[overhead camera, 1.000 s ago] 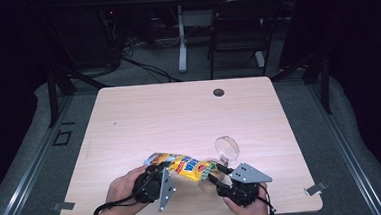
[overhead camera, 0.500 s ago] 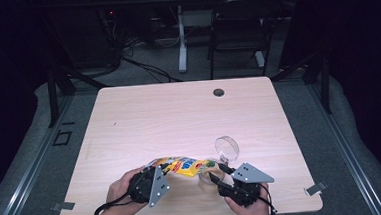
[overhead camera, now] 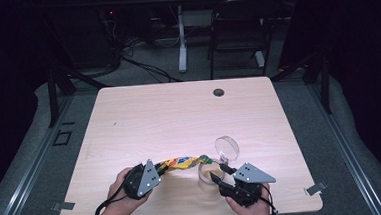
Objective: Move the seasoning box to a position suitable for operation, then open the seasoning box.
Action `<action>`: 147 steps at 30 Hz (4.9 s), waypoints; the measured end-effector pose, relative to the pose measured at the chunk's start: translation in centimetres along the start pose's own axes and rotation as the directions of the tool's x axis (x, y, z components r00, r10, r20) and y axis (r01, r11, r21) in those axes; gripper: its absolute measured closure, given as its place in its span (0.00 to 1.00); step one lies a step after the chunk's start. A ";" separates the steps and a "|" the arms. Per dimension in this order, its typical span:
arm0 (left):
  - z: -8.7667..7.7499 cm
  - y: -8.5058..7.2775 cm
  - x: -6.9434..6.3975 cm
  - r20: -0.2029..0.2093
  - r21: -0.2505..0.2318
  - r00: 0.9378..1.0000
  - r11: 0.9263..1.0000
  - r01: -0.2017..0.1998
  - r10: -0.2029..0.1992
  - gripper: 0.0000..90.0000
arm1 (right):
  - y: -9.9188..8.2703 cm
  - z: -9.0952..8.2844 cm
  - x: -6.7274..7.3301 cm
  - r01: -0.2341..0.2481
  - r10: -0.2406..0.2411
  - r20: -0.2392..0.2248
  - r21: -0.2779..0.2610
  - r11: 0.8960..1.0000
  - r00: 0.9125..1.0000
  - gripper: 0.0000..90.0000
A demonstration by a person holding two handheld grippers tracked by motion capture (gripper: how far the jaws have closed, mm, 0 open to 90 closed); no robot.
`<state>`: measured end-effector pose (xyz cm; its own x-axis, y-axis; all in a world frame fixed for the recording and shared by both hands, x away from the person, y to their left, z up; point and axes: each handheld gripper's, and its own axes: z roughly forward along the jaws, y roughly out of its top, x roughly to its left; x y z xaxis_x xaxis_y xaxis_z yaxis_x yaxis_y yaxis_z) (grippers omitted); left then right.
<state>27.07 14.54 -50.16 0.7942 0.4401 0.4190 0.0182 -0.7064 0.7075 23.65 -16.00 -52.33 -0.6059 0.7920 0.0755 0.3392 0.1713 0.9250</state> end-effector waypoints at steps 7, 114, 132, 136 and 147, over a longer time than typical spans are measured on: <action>0.4 -0.5 0.2 0.032 -0.014 0.999 0.999 0.029 -0.029 0.96 | 0.0 -0.1 -0.1 0.001 -0.001 0.004 -0.003 1.000 1.000 0.60; -1.2 -10.0 4.5 0.116 -0.021 0.811 0.815 0.579 -0.573 0.87 | 0.1 -0.3 0.0 0.002 -0.002 -0.008 -0.008 1.000 1.000 0.60; -2.4 -10.0 4.4 0.104 -0.034 0.799 0.801 0.598 -0.592 0.72 | 0.1 -0.3 -0.1 0.007 -0.007 -0.009 -0.008 1.000 1.000 0.60; -2.7 -10.0 4.3 0.100 -0.041 0.795 0.796 0.604 -0.598 0.69 | 0.1 -0.3 -0.1 0.009 -0.009 -0.010 -0.006 1.000 1.000 0.60; -3.1 -10.1 4.1 0.081 -0.061 0.780 0.778 0.625 -0.621 0.59 | 0.2 -0.3 -0.1 0.007 -0.007 -0.013 -0.008 1.000 1.000 0.60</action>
<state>28.27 25.23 -53.77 0.6570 0.7371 -0.1583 0.4738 -0.2404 0.8472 23.54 -16.23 -52.03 -0.6177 0.7829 0.0738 0.3289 0.1720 0.9286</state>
